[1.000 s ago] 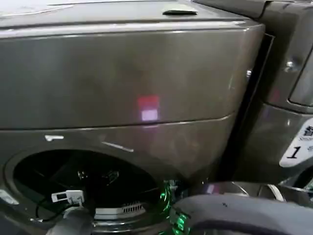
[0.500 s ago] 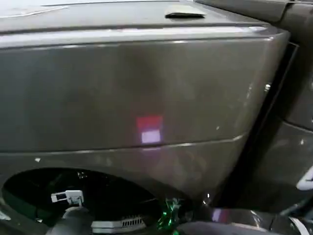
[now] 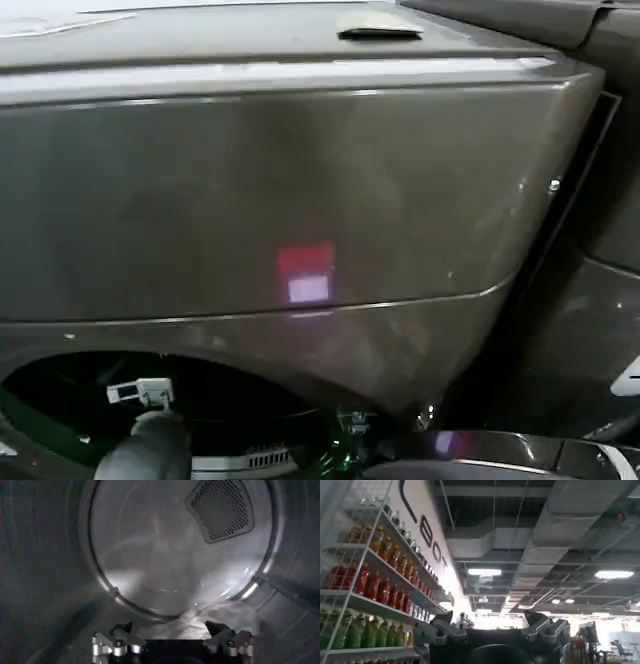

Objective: Grasp the clothes from the dryer.

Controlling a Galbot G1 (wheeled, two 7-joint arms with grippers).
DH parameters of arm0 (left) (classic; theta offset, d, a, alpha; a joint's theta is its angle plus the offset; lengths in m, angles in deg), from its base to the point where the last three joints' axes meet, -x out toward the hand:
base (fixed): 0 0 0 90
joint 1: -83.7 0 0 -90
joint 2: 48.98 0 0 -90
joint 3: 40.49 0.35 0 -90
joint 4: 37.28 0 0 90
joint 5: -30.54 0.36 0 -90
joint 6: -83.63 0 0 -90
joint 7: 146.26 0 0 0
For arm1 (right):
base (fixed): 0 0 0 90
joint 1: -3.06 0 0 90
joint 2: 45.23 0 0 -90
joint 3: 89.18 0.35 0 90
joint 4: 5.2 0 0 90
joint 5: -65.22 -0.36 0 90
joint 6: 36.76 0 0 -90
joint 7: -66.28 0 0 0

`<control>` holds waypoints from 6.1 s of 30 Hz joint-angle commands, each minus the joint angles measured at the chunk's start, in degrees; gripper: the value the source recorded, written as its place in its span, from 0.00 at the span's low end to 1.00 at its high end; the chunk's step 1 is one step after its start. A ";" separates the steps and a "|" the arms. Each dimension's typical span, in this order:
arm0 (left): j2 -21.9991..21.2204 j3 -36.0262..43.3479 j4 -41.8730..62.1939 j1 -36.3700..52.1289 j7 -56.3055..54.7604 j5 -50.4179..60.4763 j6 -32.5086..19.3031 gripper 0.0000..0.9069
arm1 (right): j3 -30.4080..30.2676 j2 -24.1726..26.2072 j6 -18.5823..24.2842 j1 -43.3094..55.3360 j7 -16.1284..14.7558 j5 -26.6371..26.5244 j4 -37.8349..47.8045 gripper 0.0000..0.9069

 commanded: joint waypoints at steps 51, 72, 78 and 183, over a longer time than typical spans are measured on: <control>-1.81 -3.73 74.29 54.34 10.90 19.88 -20.65 1.00 | -2.48 0.11 0.64 1.10 -0.20 -0.07 -1.36 1.00; 2.44 3.58 81.38 62.65 46.16 64.18 -41.65 1.00 | -2.13 0.78 0.47 -0.55 -0.27 -0.21 -2.59 1.00; 3.96 3.43 81.27 63.05 60.00 64.55 -49.50 1.00 | -1.79 0.57 0.69 -1.20 -0.36 -0.29 -2.45 1.00; 8.54 -1.58 106.59 67.03 48.68 52.61 -61.29 0.00 | -6.34 -2.61 5.22 0.64 -0.77 0.04 -3.25 1.00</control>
